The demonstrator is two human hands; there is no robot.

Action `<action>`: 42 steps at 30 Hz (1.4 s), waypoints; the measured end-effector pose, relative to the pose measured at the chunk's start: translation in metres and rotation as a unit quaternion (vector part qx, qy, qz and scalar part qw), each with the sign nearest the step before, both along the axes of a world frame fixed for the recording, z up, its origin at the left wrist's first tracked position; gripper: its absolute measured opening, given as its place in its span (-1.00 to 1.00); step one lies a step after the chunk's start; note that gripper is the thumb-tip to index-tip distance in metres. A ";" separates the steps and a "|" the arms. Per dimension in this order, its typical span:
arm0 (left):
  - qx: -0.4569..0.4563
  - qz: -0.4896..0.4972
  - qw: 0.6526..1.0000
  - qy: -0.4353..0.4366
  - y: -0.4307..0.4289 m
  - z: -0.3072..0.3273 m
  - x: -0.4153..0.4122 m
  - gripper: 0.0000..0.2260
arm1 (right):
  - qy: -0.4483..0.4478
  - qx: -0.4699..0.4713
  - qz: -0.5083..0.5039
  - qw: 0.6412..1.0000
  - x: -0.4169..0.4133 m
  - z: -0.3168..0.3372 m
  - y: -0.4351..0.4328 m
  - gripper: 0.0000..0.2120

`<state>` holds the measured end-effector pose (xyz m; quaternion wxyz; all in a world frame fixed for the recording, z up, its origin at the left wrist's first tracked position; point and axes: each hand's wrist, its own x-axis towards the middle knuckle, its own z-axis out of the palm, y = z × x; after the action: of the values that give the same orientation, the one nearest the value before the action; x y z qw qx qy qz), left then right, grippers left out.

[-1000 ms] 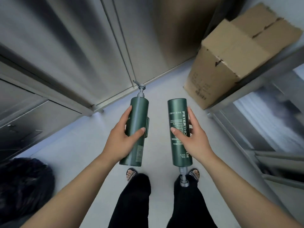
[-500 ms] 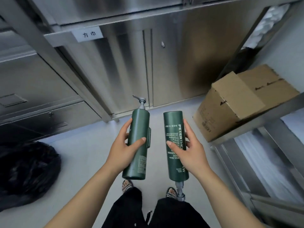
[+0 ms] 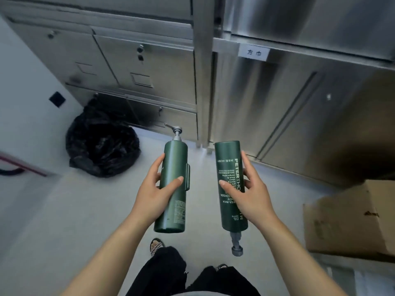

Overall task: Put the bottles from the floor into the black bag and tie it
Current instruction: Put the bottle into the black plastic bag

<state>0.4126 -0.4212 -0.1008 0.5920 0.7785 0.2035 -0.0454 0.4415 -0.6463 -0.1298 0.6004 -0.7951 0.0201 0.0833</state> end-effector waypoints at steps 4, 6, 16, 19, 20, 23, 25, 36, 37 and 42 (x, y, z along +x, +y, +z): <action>0.006 0.051 0.999 -0.010 0.058 0.003 -0.007 -0.38 | -0.001 -0.005 0.062 0.998 0.015 0.004 0.061 -0.18; 0.014 0.070 0.997 -0.014 0.092 0.003 -0.007 -0.38 | -0.003 -0.008 0.086 0.996 0.025 0.007 0.097 -0.18; 0.045 0.146 0.987 -0.042 0.280 0.000 -0.012 -0.37 | -0.043 0.002 0.177 0.983 0.062 0.022 0.303 -0.20; 0.055 0.164 0.984 -0.031 0.318 -0.003 -0.013 -0.36 | -0.044 -0.008 0.189 0.981 0.074 0.022 0.340 -0.20; 0.055 0.169 0.984 -0.027 0.329 -0.004 -0.013 -0.36 | -0.043 -0.013 0.193 0.980 0.079 0.022 0.350 -0.20; 0.060 0.183 0.981 -0.021 0.355 -0.008 -0.004 -0.34 | -0.040 -0.023 0.208 0.977 0.098 0.017 0.377 -0.19; 0.058 0.195 0.979 -0.015 0.369 -0.011 0.006 -0.34 | -0.036 -0.025 0.220 0.974 0.113 0.014 0.395 -0.19; 0.082 0.225 0.971 0.020 0.469 -0.019 0.128 -0.33 | -0.028 -0.012 0.279 0.960 0.259 -0.004 0.517 -0.17; 0.084 0.225 0.970 0.026 0.478 -0.018 0.140 -0.33 | -0.026 -0.011 0.280 0.960 0.274 -0.004 0.527 -0.17; 0.079 0.237 0.967 0.041 0.513 -0.017 0.193 -0.35 | -0.016 -0.014 0.306 0.952 0.336 -0.010 0.570 -0.16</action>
<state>0.6053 0.0920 -0.1179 0.5133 0.7499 0.4095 0.0806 0.7771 -0.0758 -0.1401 0.5355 -0.7723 -0.2324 0.2504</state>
